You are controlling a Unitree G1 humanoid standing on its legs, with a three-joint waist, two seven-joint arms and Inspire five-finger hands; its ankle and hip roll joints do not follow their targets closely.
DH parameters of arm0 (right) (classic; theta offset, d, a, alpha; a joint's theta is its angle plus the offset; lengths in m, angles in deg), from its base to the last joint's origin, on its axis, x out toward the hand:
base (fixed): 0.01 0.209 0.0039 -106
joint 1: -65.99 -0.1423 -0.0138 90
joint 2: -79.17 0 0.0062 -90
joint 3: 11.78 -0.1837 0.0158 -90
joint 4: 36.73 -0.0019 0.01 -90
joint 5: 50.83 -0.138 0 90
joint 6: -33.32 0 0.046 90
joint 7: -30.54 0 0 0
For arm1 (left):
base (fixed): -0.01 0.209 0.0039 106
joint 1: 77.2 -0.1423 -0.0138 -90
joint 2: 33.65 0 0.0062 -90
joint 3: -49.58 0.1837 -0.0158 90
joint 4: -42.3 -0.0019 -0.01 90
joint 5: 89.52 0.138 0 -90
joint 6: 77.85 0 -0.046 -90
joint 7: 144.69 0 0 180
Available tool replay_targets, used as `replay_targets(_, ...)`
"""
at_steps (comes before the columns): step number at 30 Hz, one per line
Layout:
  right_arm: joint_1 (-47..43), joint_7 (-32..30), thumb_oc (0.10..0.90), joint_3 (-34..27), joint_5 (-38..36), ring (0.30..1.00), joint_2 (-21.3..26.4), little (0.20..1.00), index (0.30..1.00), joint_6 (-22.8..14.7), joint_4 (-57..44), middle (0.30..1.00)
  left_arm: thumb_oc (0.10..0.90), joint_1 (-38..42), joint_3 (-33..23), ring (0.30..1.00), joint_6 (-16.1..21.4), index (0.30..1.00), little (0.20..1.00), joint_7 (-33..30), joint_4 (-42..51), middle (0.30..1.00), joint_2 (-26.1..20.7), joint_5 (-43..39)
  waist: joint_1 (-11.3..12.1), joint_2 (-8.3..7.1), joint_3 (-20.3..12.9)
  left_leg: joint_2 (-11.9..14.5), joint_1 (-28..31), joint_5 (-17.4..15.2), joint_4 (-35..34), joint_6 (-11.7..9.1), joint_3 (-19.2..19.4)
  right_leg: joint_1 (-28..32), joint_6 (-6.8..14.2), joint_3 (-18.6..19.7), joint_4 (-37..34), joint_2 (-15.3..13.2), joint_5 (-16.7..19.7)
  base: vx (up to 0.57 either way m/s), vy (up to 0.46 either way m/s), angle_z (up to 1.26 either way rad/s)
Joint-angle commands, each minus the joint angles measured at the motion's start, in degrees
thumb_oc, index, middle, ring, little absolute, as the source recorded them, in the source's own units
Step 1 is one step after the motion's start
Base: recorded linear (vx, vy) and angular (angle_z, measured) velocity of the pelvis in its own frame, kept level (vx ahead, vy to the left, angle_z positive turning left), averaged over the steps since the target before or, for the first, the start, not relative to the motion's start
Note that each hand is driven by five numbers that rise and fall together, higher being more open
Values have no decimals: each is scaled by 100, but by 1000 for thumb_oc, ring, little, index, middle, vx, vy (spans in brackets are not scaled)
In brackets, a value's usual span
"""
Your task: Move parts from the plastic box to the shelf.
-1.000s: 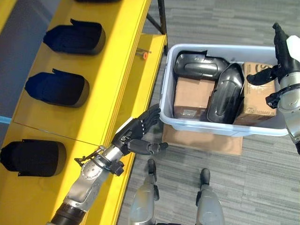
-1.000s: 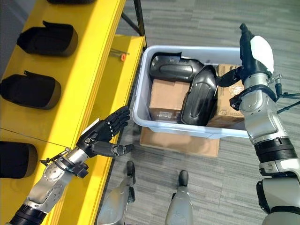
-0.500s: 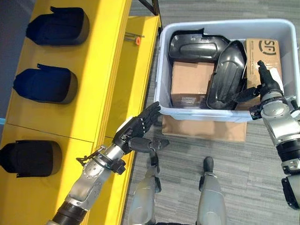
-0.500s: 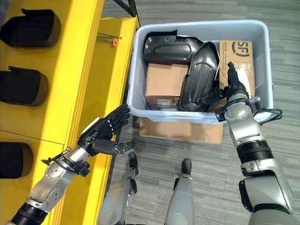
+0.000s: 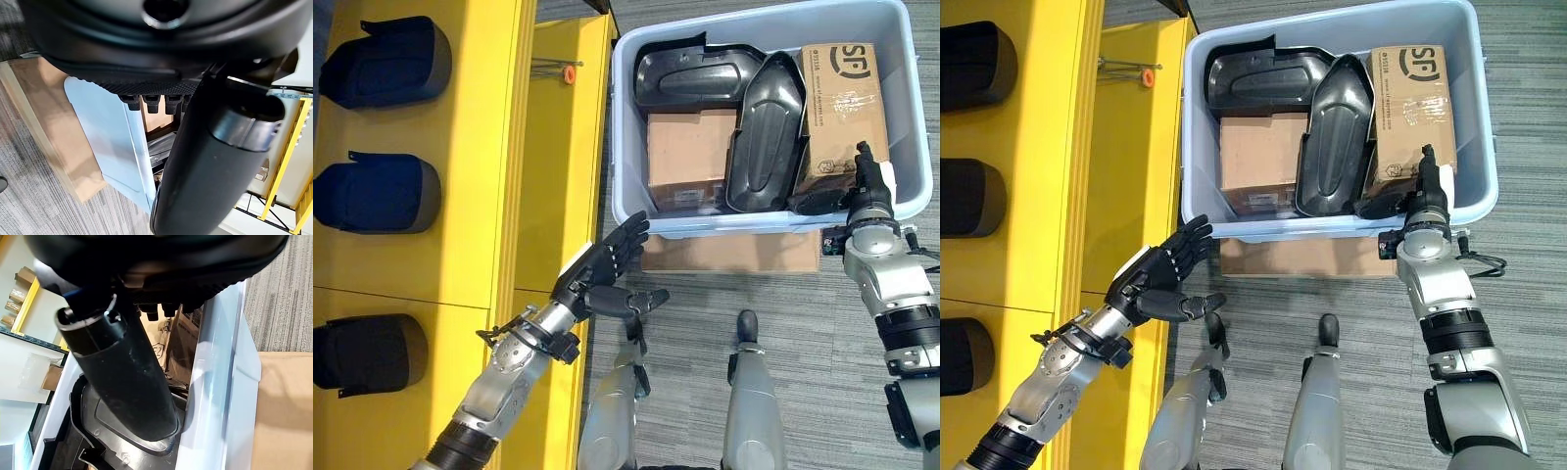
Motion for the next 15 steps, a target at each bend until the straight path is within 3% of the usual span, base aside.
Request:
replay_targets(1, -522, -73, 900, -142, 718, 1000, 446, 1000, 1000, -199, -614, 1000, 900, 142, -2, 1000, 657, 1000, 1000, -19, 771, 1000, 166, -42, -60, 223, -36, 190, -39, -912, 487, 16, -409, -70, -633, -472, 354, 231, -597, 0, 0, 0)
replay_targets(3, -533, -68, 900, -131, 563, 1000, 455, 1000, 1000, -171, -643, 1000, 900, 119, -12, 1000, 647, 1000, 1000, -14, 785, 1000, 176, -39, -62, 236, -36, 187, -43, -908, 485, 11, -411, -86, -641, -467, 373, 229, -607, 0, 0, 0)
replay_targets(15, -524, -164, 900, -282, -2683, 1000, -128, 1000, 1000, -221, -284, 1000, 900, 122, -53, 1000, 619, 1000, 1000, 109, 746, 1000, 149, -10, -15, 196, -36, 197, -12, -924, 470, 9, -455, -104, -644, -474, 500, 225, -703, -1, -11, 0)
